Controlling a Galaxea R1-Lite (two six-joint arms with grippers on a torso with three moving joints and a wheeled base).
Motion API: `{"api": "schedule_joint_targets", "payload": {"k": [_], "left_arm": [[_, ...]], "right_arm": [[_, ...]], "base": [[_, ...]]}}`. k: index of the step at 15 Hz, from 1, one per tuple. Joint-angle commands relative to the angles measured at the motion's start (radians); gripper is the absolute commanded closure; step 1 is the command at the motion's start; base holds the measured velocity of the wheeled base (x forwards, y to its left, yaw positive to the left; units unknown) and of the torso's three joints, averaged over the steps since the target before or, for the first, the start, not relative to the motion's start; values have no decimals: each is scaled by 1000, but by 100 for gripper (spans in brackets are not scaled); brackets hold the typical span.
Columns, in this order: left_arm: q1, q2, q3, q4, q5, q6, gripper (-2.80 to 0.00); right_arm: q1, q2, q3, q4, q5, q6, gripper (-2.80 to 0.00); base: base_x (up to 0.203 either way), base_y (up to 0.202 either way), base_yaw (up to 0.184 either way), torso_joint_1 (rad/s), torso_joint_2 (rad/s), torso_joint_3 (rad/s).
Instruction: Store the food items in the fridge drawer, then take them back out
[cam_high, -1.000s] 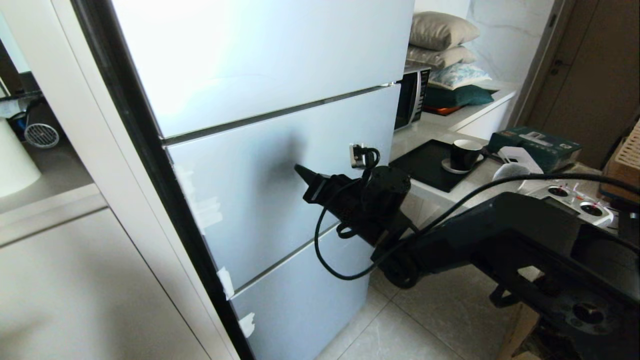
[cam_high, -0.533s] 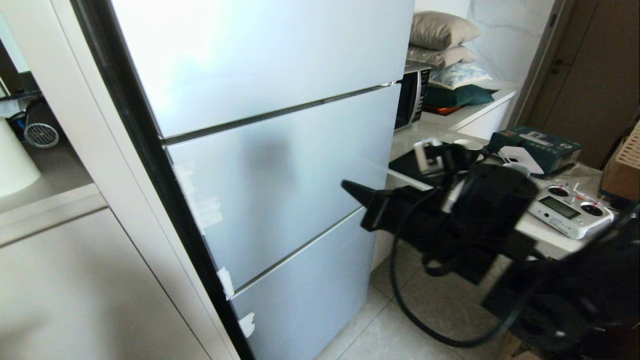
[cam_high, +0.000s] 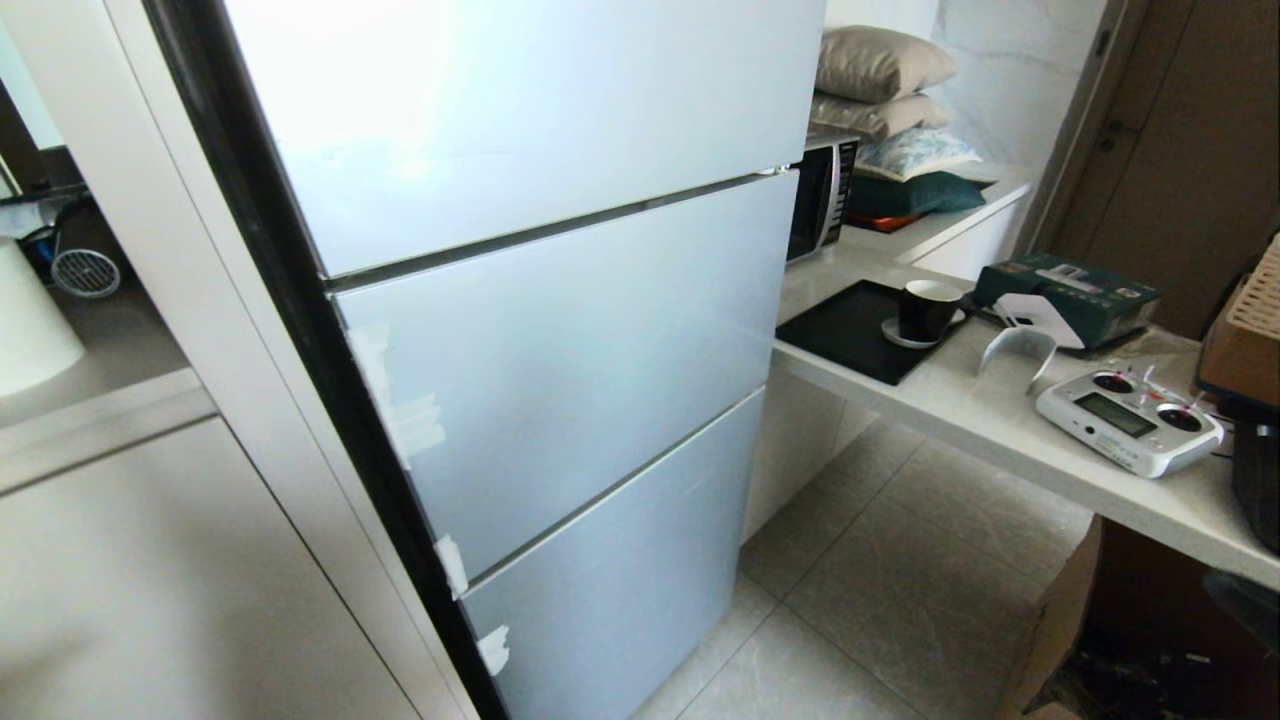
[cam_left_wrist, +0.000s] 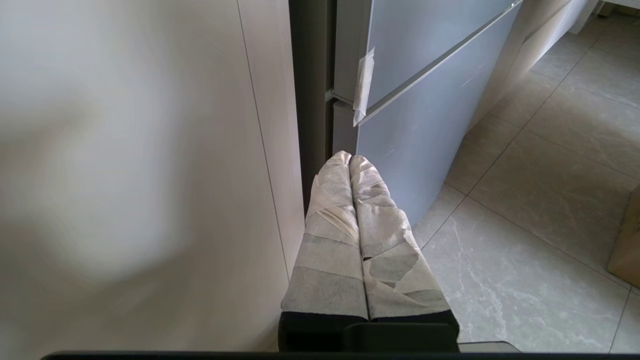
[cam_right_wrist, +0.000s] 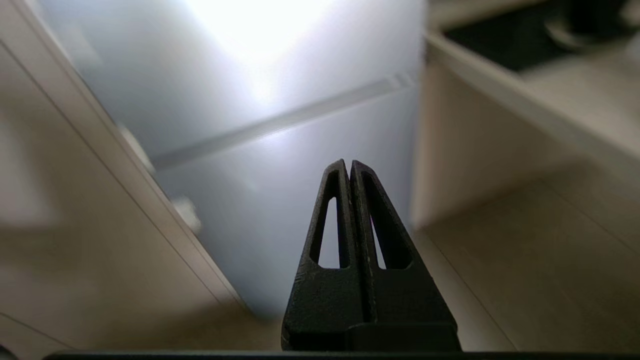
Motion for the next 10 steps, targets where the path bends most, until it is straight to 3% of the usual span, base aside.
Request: {"api": "schedule_joint_targets", "payload": {"k": [1,2,3,4,5,7,10], "left_arm": [[0,2,0,1,0,1,0],[0,1,0,1,0,0,0],[0,1,0,1,0,0,0],[0,0,0,1,0,1,0],[0,0,0,1,0,0,0],[0,1,0,1,1,0,0],[0,0,0,1,1,0,0]], "right_arm": [[-98,-342,76,265,12,-29,0],[-142,-412,95,383,10,-79,0],[-173,-453,114,465,-42,-176,0],[-186,-471,140,484,-139,-240,0],[-195,-516,150,490,-175,-264,0],[-203,-633,160,485,-148,-275,0],[-211,-641,170,472,-151,-220,0]], "base": [[0,0,0,0,0,0],[0,0,0,0,0,0],[0,0,0,0,0,0],[0,0,0,0,0,0],[0,0,0,0,0,0],[0,0,0,0,0,0],[0,0,0,0,0,0]]}}
